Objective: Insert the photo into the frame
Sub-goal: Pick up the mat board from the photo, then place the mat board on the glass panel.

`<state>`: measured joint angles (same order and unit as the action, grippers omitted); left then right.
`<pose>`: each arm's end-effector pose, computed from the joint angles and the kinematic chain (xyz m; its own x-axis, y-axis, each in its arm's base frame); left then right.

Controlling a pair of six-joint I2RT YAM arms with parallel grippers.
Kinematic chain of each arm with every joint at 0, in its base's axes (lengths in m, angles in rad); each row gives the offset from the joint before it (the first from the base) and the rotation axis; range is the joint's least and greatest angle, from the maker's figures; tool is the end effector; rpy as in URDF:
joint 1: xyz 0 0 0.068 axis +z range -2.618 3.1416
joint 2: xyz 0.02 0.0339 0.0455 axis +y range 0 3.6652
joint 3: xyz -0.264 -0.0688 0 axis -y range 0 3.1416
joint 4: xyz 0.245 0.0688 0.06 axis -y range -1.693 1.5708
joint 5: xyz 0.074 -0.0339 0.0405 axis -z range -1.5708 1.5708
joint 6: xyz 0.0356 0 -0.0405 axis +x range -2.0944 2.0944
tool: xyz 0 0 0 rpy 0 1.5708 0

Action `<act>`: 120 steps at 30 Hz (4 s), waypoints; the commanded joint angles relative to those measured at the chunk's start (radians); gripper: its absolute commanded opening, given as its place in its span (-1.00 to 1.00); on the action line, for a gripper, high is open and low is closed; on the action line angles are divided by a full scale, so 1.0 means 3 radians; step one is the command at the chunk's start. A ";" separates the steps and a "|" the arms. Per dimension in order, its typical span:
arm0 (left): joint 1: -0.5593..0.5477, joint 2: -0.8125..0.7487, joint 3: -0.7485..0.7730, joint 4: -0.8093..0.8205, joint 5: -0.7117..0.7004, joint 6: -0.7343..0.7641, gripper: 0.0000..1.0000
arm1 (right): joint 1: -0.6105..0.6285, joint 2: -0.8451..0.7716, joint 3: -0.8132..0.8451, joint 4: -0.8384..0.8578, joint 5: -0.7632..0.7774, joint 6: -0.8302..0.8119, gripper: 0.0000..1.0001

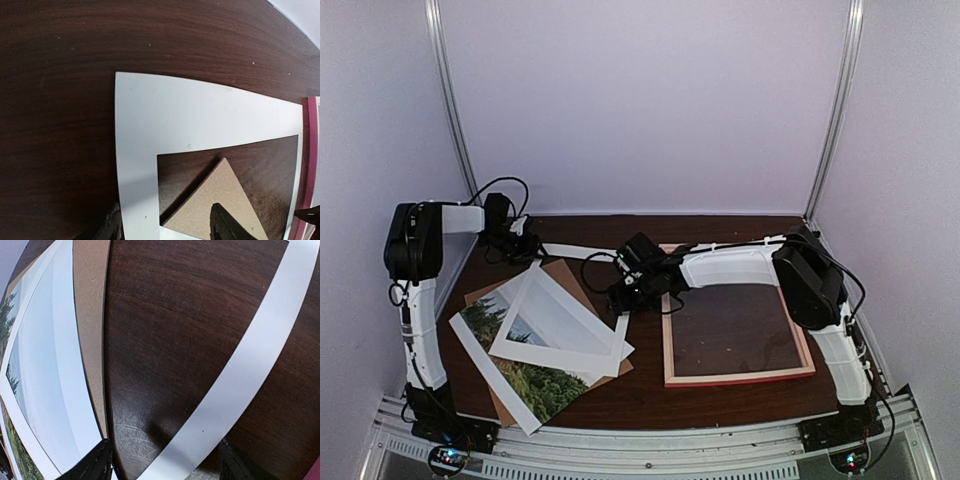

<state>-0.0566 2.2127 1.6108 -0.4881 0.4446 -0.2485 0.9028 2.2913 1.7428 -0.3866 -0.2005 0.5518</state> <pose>0.4615 -0.0415 0.1416 -0.9194 -0.1703 -0.3545 0.0243 0.8751 -0.4834 0.3036 0.3963 0.1477 -0.8661 -0.2684 -0.4216 -0.4562 0.7690 0.4477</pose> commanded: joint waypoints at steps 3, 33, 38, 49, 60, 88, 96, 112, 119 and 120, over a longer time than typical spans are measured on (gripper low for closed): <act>0.0149 0.0091 -0.0022 0.0203 0.0722 -0.0219 0.13 | -0.0013 0.0190 -0.0045 -0.0078 -0.0112 0.0073 0.44; 0.0220 -0.0352 -0.0345 0.0429 0.1347 -0.0233 -0.43 | -0.0044 0.0140 -0.0253 -0.0035 -0.0106 0.0030 0.43; 0.0220 -0.0381 -0.0313 0.0353 0.1359 -0.0132 -0.46 | -0.0046 0.0139 -0.0276 -0.0031 -0.0104 0.0031 0.43; 0.0217 -0.0388 -0.0274 0.0230 0.1382 -0.0046 -0.59 | -0.0051 0.0154 -0.0274 -0.0027 -0.0114 0.0032 0.43; 0.0212 -0.0615 -0.0437 0.0381 0.1387 -0.0306 -1.00 | -0.0078 0.0030 -0.0295 -0.0010 -0.0195 -0.0001 0.49; -0.0489 -0.2633 -0.0781 0.0661 0.0986 -0.1228 -1.00 | -0.1649 -0.2449 -0.2246 -0.0710 0.0926 -0.0610 0.70; -0.0670 -0.2912 -0.0675 0.0718 0.0952 -0.1398 -1.00 | -0.2386 -0.2606 -0.2664 -0.0686 0.0678 -0.0783 0.65; -0.1047 -0.3018 -0.0556 0.1050 0.0942 -0.1690 -1.00 | -0.2610 -0.2453 -0.2985 -0.0384 0.0121 -0.0794 -0.03; -0.1318 -0.2974 -0.0538 0.1317 0.0991 -0.1748 -1.00 | -0.2610 -0.2438 -0.3006 -0.0368 0.0022 -0.0788 -0.25; -0.1349 -0.2965 -0.0533 0.1347 0.0990 -0.1760 -1.00 | -0.2610 -0.2440 -0.3011 -0.0365 0.0007 -0.0791 -0.27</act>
<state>-0.4286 1.3270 1.4189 -0.1925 0.7345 -0.7544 0.1261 1.5505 0.8509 -0.5182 -0.1635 0.3172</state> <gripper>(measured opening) 0.013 0.378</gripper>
